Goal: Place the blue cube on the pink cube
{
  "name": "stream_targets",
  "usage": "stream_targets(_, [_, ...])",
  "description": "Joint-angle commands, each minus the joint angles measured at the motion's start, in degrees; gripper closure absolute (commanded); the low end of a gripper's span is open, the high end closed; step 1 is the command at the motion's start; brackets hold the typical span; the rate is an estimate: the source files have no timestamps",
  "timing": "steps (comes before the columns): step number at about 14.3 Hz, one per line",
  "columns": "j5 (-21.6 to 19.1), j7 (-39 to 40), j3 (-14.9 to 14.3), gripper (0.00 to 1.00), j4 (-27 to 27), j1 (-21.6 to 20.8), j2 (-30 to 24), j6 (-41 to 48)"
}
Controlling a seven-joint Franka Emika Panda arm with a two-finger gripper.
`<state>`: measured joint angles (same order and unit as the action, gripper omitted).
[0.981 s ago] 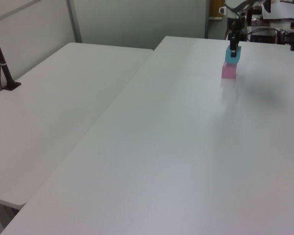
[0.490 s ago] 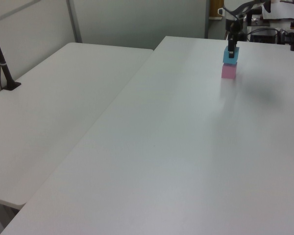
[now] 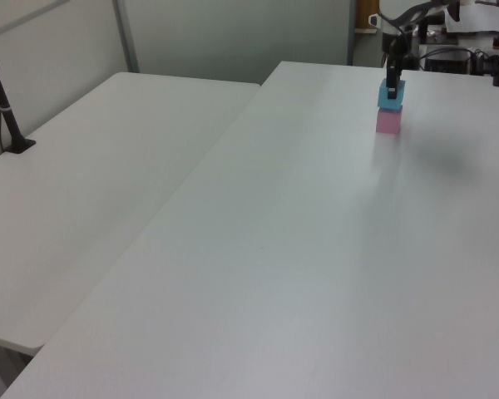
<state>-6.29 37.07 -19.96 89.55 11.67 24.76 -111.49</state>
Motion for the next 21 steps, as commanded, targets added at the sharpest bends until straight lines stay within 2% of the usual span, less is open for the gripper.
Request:
stream_targets(1, [-1.53, 0.82, 0.53, 0.49, -0.25, 0.1, 0.11, -0.84])
stream_targets(3, [-1.53, 0.47, 0.71, 0.31, -0.25, 0.1, 0.11, -0.84])
stream_targets(5, [-1.44, 0.29, 0.71, 0.05, -0.25, 0.1, 0.11, -0.84])
stream_targets(6, [-1.44, 0.03, 0.71, 0.0, -0.25, 0.1, 0.11, -0.93])
stream_targets(12, [-1.44, -0.33, 0.71, 0.0, -0.25, 0.1, -0.15, -0.84])
stream_targets(15, [-1.18, -0.5, 0.71, 0.0, -0.34, 0.02, -2.34, 0.13])
stream_targets(19, [1.01, -5.41, 0.71, 0.0, -0.69, -1.47, -6.56, 3.64])
stream_targets(21, [3.73, -11.37, 0.71, 0.0, -0.52, -4.71, -8.58, 4.43])
